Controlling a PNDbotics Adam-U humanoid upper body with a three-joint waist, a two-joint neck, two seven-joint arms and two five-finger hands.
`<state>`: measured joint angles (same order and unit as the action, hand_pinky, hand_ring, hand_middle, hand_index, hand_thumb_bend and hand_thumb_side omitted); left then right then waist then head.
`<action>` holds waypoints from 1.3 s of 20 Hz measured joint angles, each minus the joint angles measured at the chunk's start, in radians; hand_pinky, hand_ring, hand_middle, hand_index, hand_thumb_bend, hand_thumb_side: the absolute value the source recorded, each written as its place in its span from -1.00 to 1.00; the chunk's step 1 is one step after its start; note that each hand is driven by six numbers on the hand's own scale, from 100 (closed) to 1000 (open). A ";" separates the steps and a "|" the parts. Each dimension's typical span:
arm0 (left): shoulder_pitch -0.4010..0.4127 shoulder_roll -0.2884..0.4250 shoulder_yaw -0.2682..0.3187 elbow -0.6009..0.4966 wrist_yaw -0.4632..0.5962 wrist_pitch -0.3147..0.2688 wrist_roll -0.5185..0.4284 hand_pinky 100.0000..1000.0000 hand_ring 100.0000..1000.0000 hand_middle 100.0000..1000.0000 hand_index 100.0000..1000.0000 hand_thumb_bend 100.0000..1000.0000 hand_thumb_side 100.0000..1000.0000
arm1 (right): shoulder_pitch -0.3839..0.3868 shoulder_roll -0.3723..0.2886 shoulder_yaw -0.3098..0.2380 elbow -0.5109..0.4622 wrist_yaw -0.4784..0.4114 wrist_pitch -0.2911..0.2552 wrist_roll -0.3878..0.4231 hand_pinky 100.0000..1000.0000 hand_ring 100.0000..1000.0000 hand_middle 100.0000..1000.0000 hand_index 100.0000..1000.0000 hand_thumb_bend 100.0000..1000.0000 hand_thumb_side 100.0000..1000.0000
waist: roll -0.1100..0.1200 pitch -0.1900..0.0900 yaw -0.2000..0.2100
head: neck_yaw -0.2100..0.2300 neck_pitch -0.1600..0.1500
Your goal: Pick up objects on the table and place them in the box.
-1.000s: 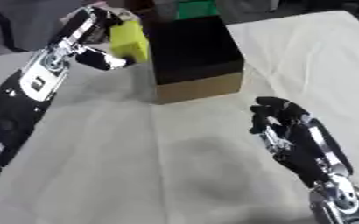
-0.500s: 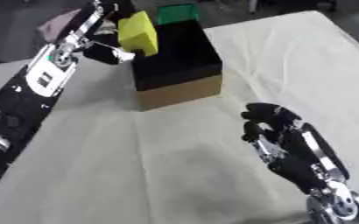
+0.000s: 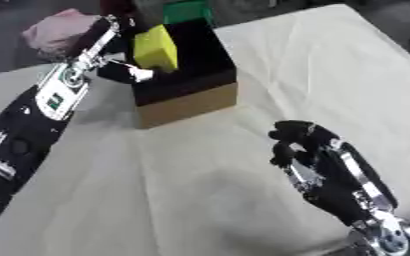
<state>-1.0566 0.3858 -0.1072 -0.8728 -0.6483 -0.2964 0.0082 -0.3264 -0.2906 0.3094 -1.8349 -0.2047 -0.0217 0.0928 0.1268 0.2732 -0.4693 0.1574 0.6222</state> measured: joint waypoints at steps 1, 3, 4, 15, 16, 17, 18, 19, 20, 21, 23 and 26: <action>0.000 0.000 0.000 0.002 -0.011 -0.004 0.002 0.55 0.35 0.38 0.58 0.30 -0.29 | 0.000 0.002 0.000 0.000 0.000 0.000 0.000 0.11 0.62 -0.07 0.52 -0.71 -0.35 | 0.001 0.002 0.000 | 0.000 0.000; 0.000 -0.002 0.000 0.002 -0.026 -0.015 0.001 0.60 0.43 0.49 0.64 0.44 -0.22 | -0.002 0.003 0.000 0.000 0.000 0.000 0.000 0.11 0.62 -0.07 0.52 -0.71 -0.35 | 0.001 0.004 -0.001 | 0.000 0.000; 0.000 -0.004 0.000 0.002 -0.030 -0.020 -0.001 0.62 0.46 0.54 0.67 0.51 -0.16 | -0.004 0.003 0.000 0.000 0.000 -0.001 0.000 0.11 0.62 -0.06 0.52 -0.71 -0.35 | 0.002 0.004 -0.001 | 0.000 0.000; 0.010 -0.008 -0.020 -0.056 -0.014 -0.064 -0.049 0.64 0.48 0.56 0.66 0.57 -0.15 | -0.001 0.003 0.000 0.000 0.000 -0.001 0.001 0.11 0.63 -0.06 0.51 -0.72 -0.36 | 0.000 -0.012 0.027 | 0.000 0.000; 0.014 -0.007 -0.023 -0.067 -0.005 -0.066 -0.052 0.64 0.46 0.53 0.65 0.54 -0.17 | 0.001 0.003 0.000 0.001 0.000 -0.001 0.001 0.11 0.63 -0.06 0.51 -0.72 -0.36 | -0.001 -0.015 0.038 | -0.001 0.001; 0.022 -0.006 -0.026 -0.083 0.010 -0.069 -0.055 0.62 0.44 0.49 0.63 0.50 -0.20 | 0.002 0.003 0.000 0.001 0.000 -0.001 0.000 0.11 0.63 -0.06 0.51 -0.71 -0.36 | -0.003 -0.020 0.052 | -0.001 0.001; 0.031 -0.002 -0.031 -0.102 0.034 -0.071 -0.059 0.62 0.44 0.48 0.63 0.50 -0.21 | 0.002 0.003 -0.001 0.001 0.000 -0.002 0.000 0.11 0.63 -0.06 0.51 -0.71 -0.36 | -0.007 -0.025 0.065 | -0.003 0.002; 0.040 0.007 -0.036 -0.123 0.061 -0.072 -0.064 0.62 0.44 0.48 0.63 0.50 -0.21 | 0.004 0.003 -0.001 0.001 0.000 -0.001 -0.001 0.11 0.63 -0.06 0.51 -0.71 -0.36 | -0.010 -0.029 0.075 | -0.006 0.003; 0.047 0.017 -0.039 -0.145 0.090 -0.069 -0.072 0.60 0.40 0.42 0.61 0.44 -0.31 | 0.007 0.003 -0.002 0.001 0.000 -0.002 -0.003 0.11 0.63 -0.06 0.51 -0.72 -0.37 | -0.014 -0.031 0.079 | -0.007 0.003; 0.053 0.022 -0.044 -0.170 0.121 -0.068 -0.078 0.60 0.39 0.40 0.60 0.42 -0.35 | 0.012 0.002 -0.004 0.001 0.000 -0.002 -0.004 0.11 0.63 -0.06 0.51 -0.72 -0.37 | -0.016 -0.033 0.091 | -0.010 0.005; 0.087 0.047 -0.055 -0.244 0.207 -0.063 -0.092 0.61 0.38 0.38 0.59 0.36 -0.42 | 0.019 -0.001 -0.010 0.001 0.000 -0.004 -0.008 0.11 0.62 -0.06 0.51 -0.95 -0.22 | -0.018 -0.046 0.137 | -0.017 0.012; 0.159 0.108 -0.059 -0.390 0.363 -0.038 -0.116 0.62 0.38 0.37 0.57 0.29 -0.46 | 0.028 -0.007 -0.020 0.001 0.000 -0.006 -0.018 0.11 0.62 -0.06 0.51 -0.95 -0.22 | -0.031 -0.059 0.175 | -0.028 0.024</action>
<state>-0.8979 0.4937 -0.1662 -1.2628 -0.2850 -0.3347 -0.1078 -0.2987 -0.2975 0.2898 -1.8342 -0.2051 -0.0275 0.0748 0.0959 0.2145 -0.2940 0.1297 0.6459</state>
